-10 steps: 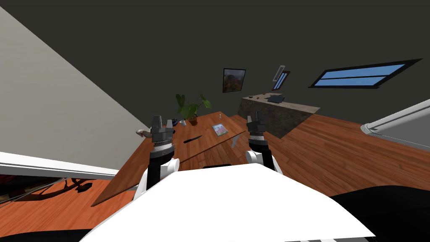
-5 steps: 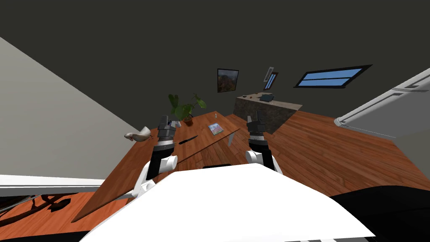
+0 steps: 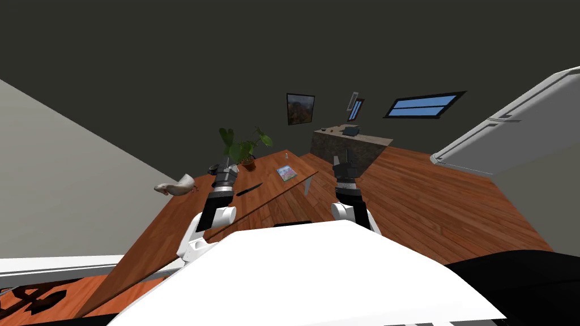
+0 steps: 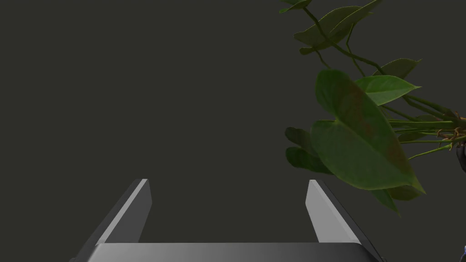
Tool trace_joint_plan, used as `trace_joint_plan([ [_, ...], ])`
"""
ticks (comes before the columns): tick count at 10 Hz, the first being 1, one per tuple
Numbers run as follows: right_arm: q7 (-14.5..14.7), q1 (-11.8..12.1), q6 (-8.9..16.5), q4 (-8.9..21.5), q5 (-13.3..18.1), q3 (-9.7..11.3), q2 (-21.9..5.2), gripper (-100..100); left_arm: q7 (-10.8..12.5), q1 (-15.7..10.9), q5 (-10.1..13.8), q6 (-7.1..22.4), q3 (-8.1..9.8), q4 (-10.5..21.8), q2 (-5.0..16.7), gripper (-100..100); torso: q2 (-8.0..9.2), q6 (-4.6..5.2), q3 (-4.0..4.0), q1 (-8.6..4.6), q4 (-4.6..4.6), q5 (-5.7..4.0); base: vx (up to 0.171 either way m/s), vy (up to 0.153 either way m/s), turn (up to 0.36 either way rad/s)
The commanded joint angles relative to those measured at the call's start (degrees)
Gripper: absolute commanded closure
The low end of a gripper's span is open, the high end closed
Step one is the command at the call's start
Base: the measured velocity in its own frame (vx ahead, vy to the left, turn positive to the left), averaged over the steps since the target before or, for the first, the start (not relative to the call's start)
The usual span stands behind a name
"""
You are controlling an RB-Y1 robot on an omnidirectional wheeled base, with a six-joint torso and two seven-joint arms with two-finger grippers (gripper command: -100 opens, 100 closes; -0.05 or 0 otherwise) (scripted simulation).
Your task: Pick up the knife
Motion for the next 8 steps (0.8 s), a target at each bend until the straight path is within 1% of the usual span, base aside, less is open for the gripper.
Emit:
trace_joint_plan([
  [1, 0.0, 0.0, 0.0, 0.0, 0.0, 0.0, 0.0, 0, 0.4, -1.0, 0.3, 1.8, 0.31, 1.8, 0.4, -100, 0.0, 0.0, 0.0, 0.0, 0.0, 0.0, -0.027, -0.031, -0.072],
  [2, 0.0, 0.0, 0.0, 0.0, 0.0, 0.0, 0.0, 0, 1.2, -2.5, 1.3, 3.9, 1.22, 3.9, 1.4, -100, -0.02, -0.03, -0.01, 0.02, 0.0, 0.01, -0.03, -0.036, -0.156],
  [3, 0.0, 0.0, 0.0, 0.0, 0.0, 0.0, 0.0, 0, 1.2, -2.5, 1.3, 4.7, 1.22, 3.9, 1.4, -100, -0.03, 0.0, -0.02, 0.01, -0.01, 0.0, -0.028, -0.021, -0.069],
  [4, 0.0, 0.0, 0.0, 0.0, 0.0, 0.0, 0.0, 0, 2.2, -4.0, 2.2, 6.4, 2.14, 6.3, 2.4, -100, -0.03, -0.04, -0.01, 0.05, 0.0, 0.01, -0.034, -0.025, -0.159],
  [5, 0.0, 0.0, 0.0, 0.0, 0.0, 0.0, 0.0, 0, 2.2, -4.0, 2.2, 7.7, 2.14, 6.3, 2.4, -100, -0.01, 0.0, -0.01, 0.05, 0.0, 0.01, -0.029, -0.018, -0.069],
  [6, 0.0, 0.0, 0.0, 0.0, 0.0, 0.0, 0.0, 0, 3.2, -5.6, 3.2, 9.3, 3.08, 8.7, 3.4, -100, -0.02, -0.04, -0.01, 0.08, 0.0, 0.01, -0.031, -0.03, -0.149],
  [7, 0.0, 0.0, 0.0, 0.0, 0.0, 0.0, 0.0, 0, 3.2, -5.6, 3.2, 10.8, 3.08, 8.8, 3.4, -100, -0.03, 0.0, -0.01, 0.05, -0.01, 0.01, -0.025, -0.022, -0.084],
  [8, 0.0, 0.0, 0.0, 0.0, 0.0, 0.0, 0.0, 0, 4.2, -7.2, 4.2, 12.9, 4.03, 11.2, 4.4, -100, -0.03, -0.04, -0.02, 0.06, 0.0, 0.01, -0.033, -0.025, -0.156],
])
